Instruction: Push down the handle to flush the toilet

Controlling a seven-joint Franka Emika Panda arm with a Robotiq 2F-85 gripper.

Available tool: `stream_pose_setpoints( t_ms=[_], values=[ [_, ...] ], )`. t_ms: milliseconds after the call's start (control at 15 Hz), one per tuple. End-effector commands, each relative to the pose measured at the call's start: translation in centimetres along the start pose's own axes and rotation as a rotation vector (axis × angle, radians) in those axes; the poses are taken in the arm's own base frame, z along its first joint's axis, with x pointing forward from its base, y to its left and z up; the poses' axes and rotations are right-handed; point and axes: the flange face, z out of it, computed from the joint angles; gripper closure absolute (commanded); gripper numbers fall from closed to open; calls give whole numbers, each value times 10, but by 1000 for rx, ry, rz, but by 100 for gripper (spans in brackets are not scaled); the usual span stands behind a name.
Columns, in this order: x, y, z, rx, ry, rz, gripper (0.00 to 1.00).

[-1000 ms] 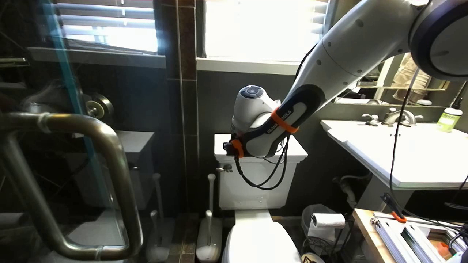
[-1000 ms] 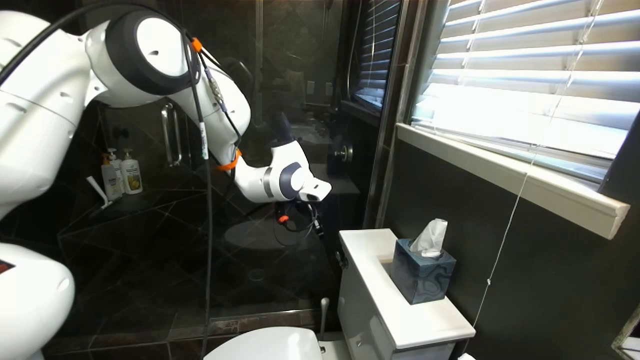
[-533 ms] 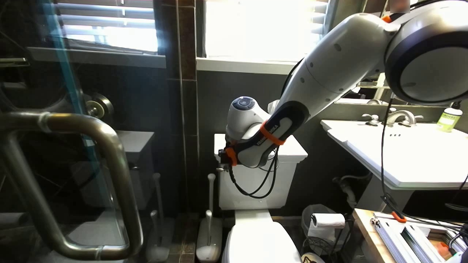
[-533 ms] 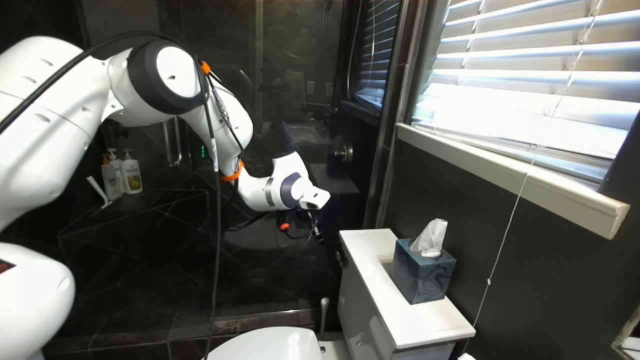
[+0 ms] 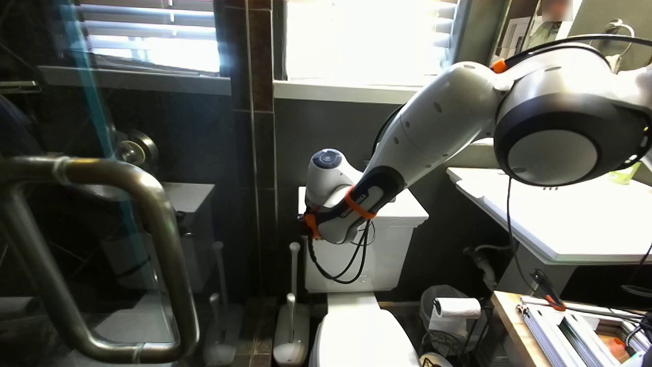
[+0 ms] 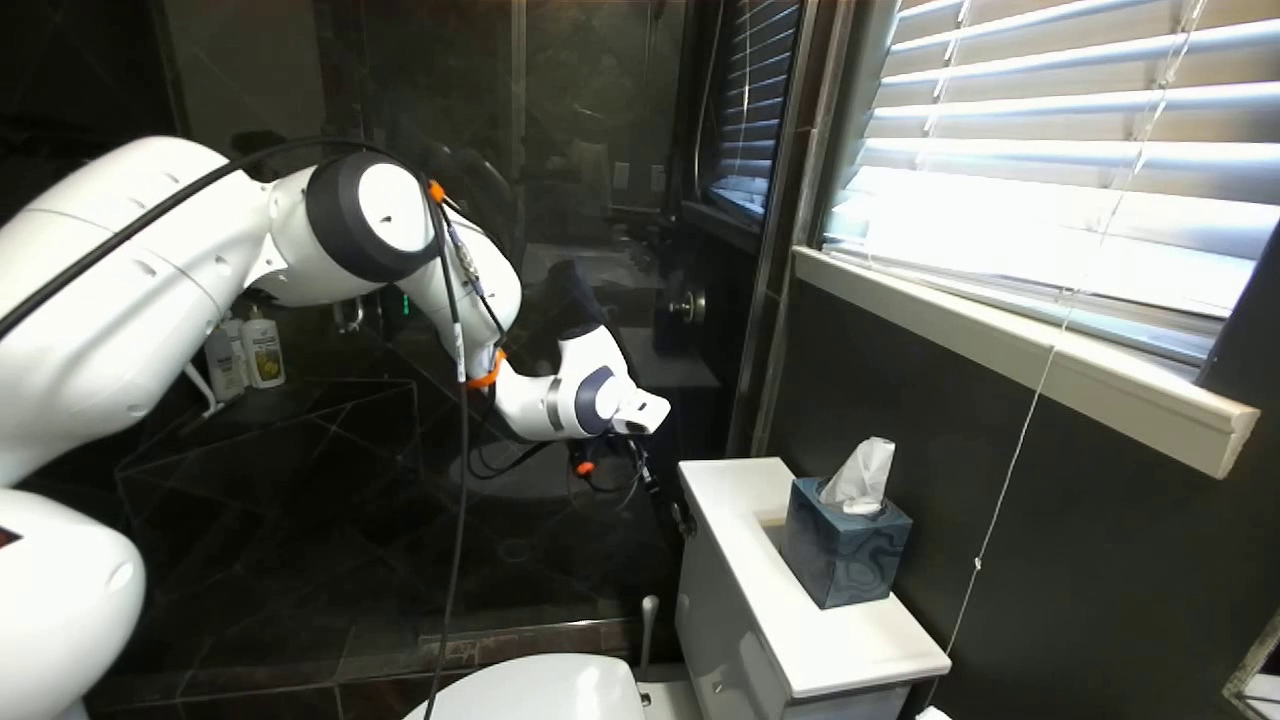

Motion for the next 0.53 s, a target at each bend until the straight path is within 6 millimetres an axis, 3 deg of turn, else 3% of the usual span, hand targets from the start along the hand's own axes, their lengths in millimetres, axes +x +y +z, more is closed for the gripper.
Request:
stream_pose_setpoints(
  t_ms=[0, 467],
  values=[
    [12, -12, 25, 14, 18, -7, 100],
    [21, -18, 61, 37, 12, -81, 100]
  ],
)
